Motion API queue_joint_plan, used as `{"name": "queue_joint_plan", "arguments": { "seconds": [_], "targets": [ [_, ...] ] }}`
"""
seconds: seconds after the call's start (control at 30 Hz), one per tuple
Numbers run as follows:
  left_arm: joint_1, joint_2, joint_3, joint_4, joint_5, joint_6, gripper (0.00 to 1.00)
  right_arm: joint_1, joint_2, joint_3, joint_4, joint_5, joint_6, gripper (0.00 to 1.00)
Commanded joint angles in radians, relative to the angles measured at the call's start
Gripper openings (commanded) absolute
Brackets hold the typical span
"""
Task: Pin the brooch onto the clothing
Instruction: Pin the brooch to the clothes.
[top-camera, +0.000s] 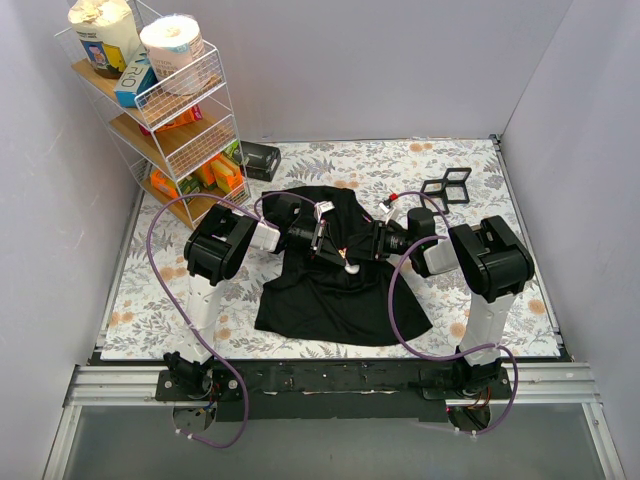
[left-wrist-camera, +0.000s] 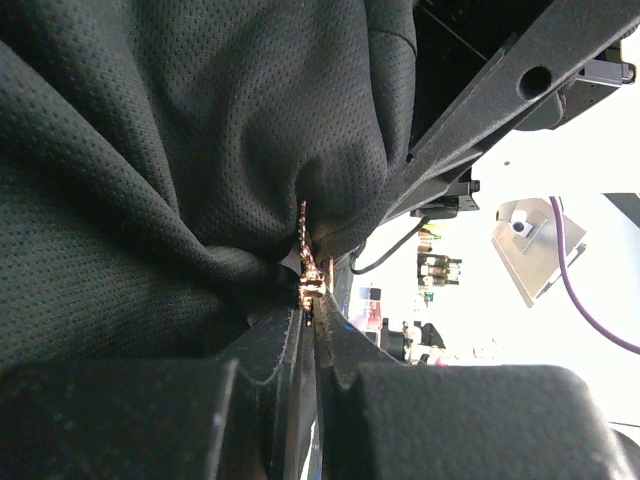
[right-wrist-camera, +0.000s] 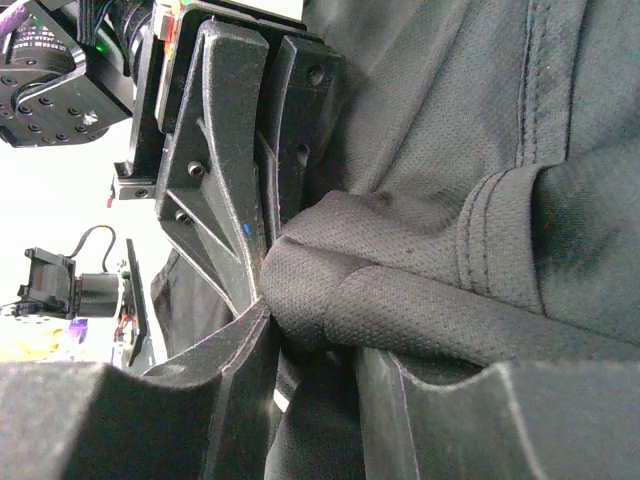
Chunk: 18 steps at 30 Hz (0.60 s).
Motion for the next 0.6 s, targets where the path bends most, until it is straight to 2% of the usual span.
{"name": "queue_joint_plan", "arguments": {
  "seconds": [0.0, 0.57],
  "targets": [
    [-0.013, -0.043, 0.003, 0.046, 0.048, -0.004, 0.00, 0.021, 0.030, 0.048, -0.015, 0.046, -0.019, 0.39],
    [-0.012, -0.046, 0.003, 0.043, 0.047, 0.003, 0.00, 0.034, 0.048, 0.122, -0.235, 0.073, -0.120, 0.34]
  ]
}}
